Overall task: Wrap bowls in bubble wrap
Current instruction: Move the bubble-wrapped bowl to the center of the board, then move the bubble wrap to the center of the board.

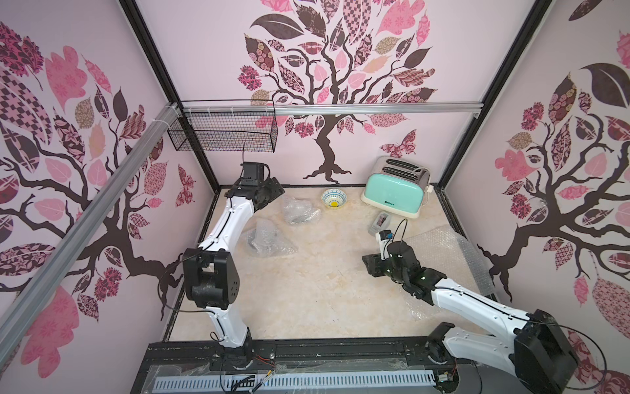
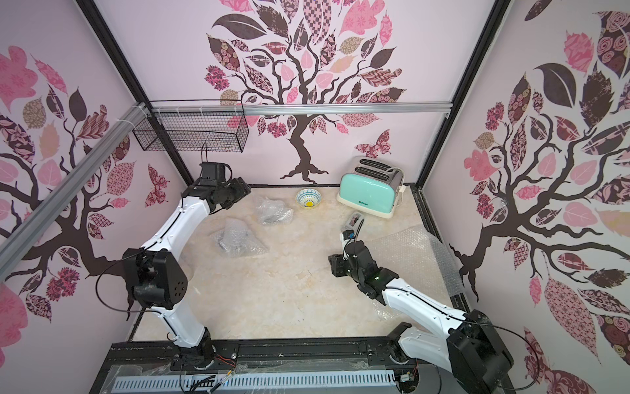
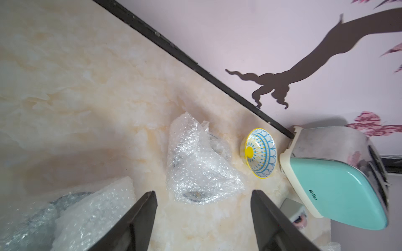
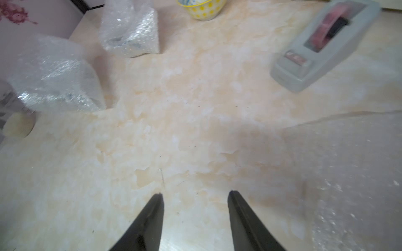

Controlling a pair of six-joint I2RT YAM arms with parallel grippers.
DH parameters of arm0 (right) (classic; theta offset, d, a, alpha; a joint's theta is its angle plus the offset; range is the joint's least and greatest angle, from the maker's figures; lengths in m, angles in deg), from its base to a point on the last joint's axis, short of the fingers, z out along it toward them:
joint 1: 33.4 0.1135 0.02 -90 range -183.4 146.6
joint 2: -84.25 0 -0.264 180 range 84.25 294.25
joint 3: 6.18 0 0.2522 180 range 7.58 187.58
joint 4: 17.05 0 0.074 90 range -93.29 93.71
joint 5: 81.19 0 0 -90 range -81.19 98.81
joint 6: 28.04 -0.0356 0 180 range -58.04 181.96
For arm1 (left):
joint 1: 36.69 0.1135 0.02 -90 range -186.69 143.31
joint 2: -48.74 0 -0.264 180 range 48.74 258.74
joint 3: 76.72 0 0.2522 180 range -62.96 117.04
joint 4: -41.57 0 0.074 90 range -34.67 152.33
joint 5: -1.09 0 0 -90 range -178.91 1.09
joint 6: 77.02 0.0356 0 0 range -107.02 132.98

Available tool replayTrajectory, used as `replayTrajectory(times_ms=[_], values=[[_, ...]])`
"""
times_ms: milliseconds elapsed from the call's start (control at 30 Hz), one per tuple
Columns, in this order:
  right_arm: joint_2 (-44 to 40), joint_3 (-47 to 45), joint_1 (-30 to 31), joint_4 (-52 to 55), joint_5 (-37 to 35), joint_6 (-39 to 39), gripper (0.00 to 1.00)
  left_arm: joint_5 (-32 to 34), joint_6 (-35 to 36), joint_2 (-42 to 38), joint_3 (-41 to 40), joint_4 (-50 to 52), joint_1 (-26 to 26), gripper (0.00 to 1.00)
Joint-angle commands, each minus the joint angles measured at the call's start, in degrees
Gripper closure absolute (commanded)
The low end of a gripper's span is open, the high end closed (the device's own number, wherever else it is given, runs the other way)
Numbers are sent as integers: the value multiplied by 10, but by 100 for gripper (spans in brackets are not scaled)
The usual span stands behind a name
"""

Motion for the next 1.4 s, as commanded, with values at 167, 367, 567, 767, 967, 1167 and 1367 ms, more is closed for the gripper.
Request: replayTrajectory(times_ms=[167, 367, 567, 767, 967, 1167, 1367], values=[[103, 33, -83, 36, -127, -31, 43, -6, -1, -149, -125, -8, -92, 26], [181, 61, -93, 64, -157, -34, 41, -27, -3, -224, -204, -7, -182, 26], [230, 58, -94, 83, -79, -33, 54, -28, -4, -326, -276, -8, -199, 26], [240, 61, -79, 93, -10, -39, 90, -1, 29, -390, -279, 62, -198, 26], [240, 101, 51, 53, 42, -150, 95, 15, 33, -452, -331, 87, -198, 26], [367, 216, 145, -44, 87, -285, 95, 44, 41, -473, -352, 107, -195, 26], [471, 332, 171, -81, 108, -341, 90, 48, 35, -490, -372, 108, -194, 26]])
